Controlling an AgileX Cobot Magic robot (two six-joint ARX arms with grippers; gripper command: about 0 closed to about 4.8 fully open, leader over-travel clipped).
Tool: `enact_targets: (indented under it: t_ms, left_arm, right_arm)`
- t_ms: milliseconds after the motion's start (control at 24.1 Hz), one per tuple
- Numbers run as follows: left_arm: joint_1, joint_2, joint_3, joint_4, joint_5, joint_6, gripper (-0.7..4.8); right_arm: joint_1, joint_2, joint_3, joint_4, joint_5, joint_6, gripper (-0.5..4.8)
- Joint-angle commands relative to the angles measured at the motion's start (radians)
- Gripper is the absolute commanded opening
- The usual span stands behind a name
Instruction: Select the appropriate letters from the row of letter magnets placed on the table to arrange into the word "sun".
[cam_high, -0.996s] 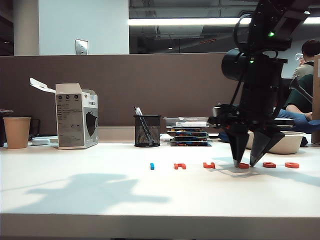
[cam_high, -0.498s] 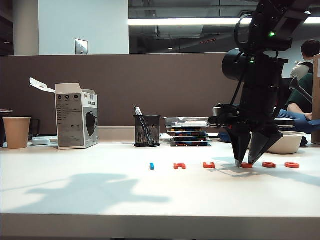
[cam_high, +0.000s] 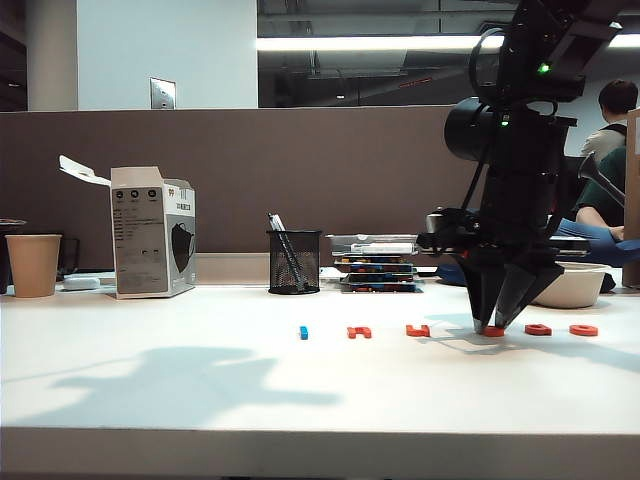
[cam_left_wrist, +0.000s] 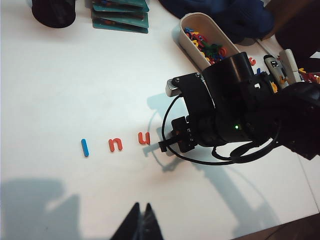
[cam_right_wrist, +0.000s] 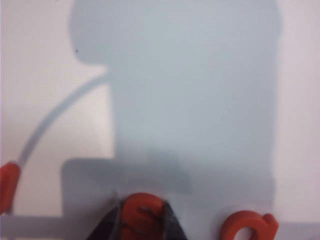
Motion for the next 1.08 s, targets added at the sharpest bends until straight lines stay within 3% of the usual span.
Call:
enact_targets:
  t_ms: [42,789,1079]
  left_arm:
    - [-0.001,-0.004,0.005,0.007,-0.004,0.001,-0.05]
    - [-0.001,-0.004,0.005,0.006,-0.004,0.001,-0.05]
    - [-0.001,-0.004,0.005,0.006,-0.004,0.001,-0.05]
  right_arm:
    - [0.004,0.022,-0.014,-0.047,-0.019,0.001,0.89]
    - [0.003,-0.03,0.051,-0.13,-0.026,-0.016,0.89]
    - [0.003,-0.159,0.055,-0.099,-0.025,0.067,0.89]
